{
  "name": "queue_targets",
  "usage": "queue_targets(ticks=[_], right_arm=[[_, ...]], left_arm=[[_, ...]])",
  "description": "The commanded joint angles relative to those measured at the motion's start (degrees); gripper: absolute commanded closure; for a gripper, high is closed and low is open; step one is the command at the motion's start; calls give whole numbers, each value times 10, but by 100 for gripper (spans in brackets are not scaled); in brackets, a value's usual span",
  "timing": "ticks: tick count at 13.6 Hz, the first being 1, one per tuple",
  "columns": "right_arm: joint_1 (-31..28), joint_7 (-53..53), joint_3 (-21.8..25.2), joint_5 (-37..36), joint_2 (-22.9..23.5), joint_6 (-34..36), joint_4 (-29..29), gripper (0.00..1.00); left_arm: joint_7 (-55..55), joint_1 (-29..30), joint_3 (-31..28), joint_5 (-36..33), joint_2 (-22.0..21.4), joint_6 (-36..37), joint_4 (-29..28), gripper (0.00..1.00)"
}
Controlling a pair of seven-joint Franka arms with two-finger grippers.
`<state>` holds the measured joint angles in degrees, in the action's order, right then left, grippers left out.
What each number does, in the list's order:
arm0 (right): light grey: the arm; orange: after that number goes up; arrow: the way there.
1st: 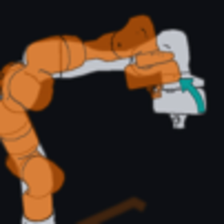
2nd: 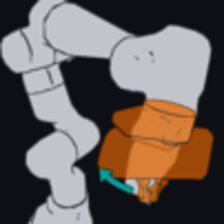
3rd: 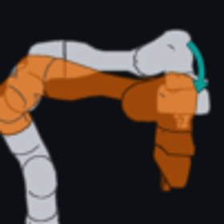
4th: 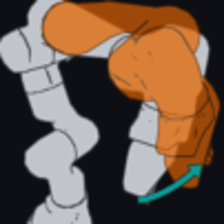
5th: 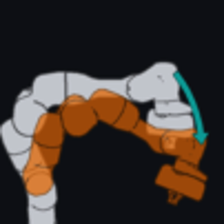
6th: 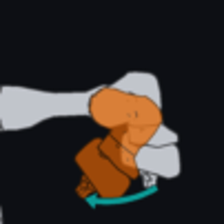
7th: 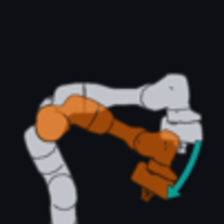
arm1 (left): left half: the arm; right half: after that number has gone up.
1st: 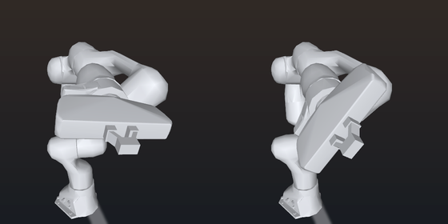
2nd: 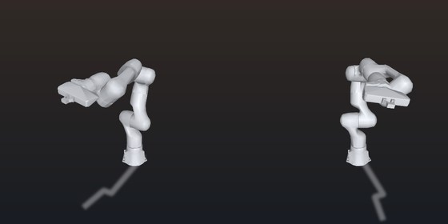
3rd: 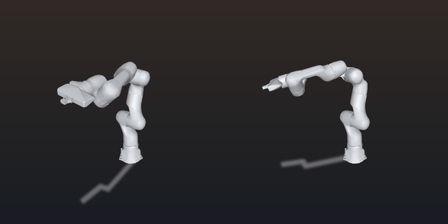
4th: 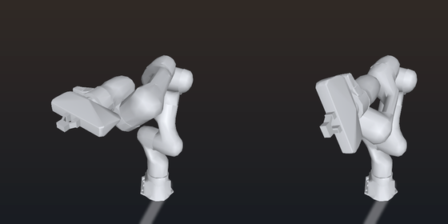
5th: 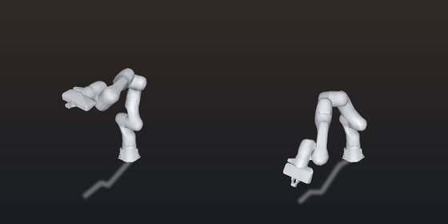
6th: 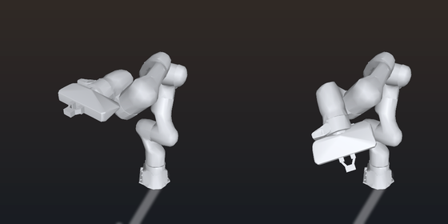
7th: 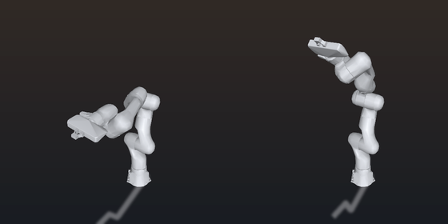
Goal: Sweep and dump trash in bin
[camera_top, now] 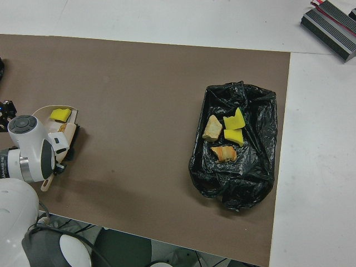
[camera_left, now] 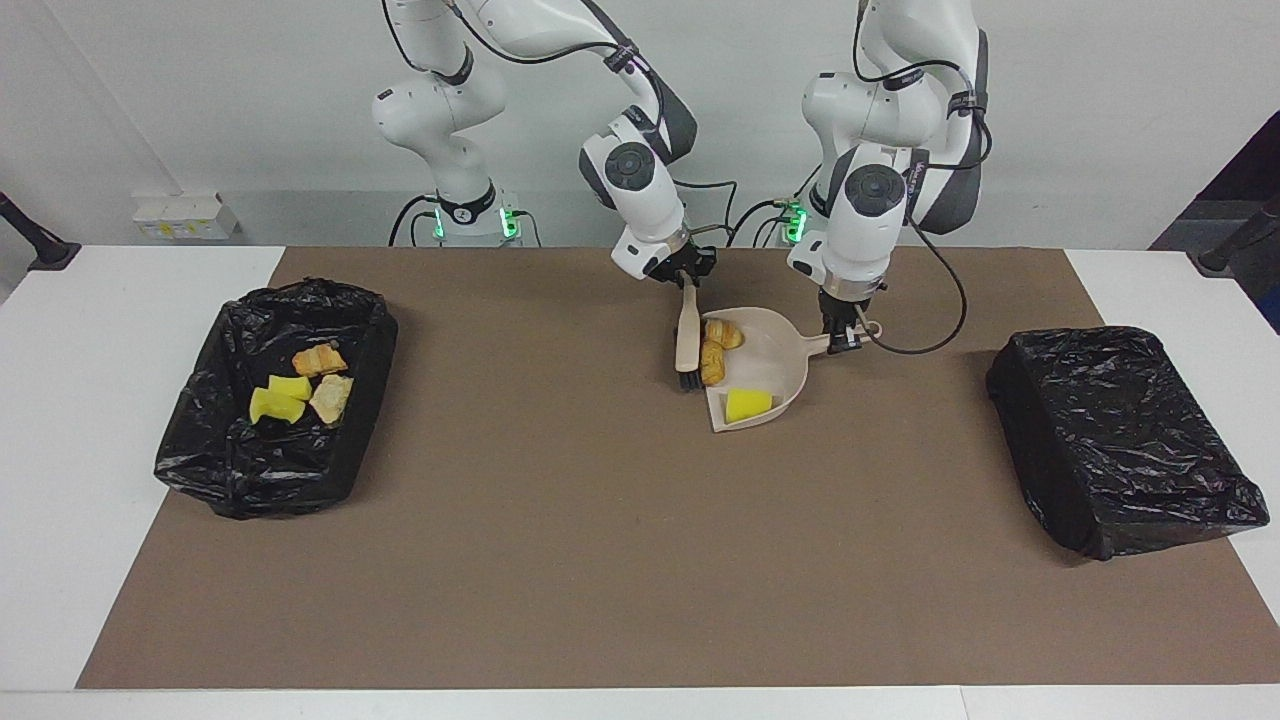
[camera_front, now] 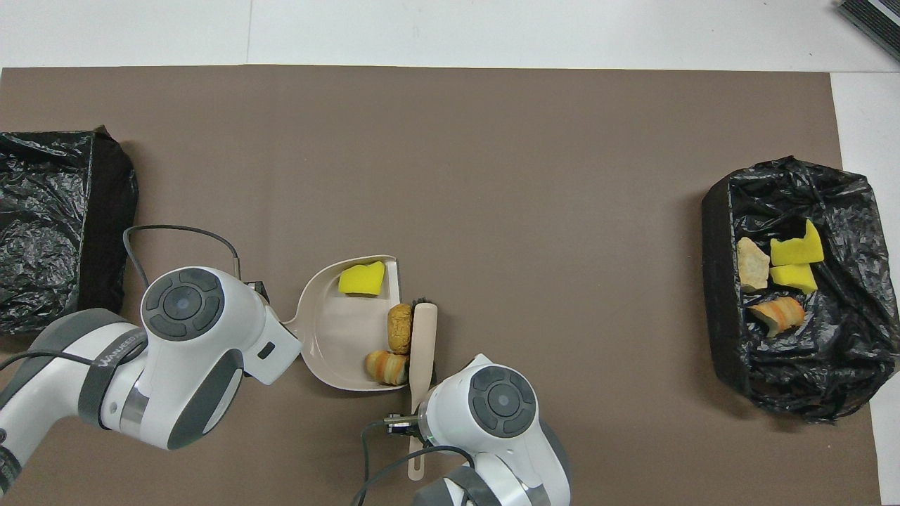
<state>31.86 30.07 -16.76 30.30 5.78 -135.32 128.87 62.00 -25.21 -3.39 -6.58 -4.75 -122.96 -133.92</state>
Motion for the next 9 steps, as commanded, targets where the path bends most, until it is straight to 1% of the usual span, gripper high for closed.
queue_targets(ticks=[1,2,4,6,7,9], right_arm=[[-3,17,-3,3,8,49,-42,100],[-4,21,-1,-1,8,77,-53,100],[-5,19,-1,-1,9,67,-55,100],[-6,16,0,-4,8,79,-63,100],[-11,12,3,-15,-5,105,-64,100],[-40,14,5,-49,-42,193,-79,100]], left_arm=[[11,9,1,9,-4,-14,-8,100],[14,10,1,9,-2,-17,-2,100],[29,11,1,9,2,-18,6,100],[30,22,2,10,-3,-18,6,100],[30,24,2,14,-4,-18,7,100],[37,38,2,24,-7,-18,8,100]])
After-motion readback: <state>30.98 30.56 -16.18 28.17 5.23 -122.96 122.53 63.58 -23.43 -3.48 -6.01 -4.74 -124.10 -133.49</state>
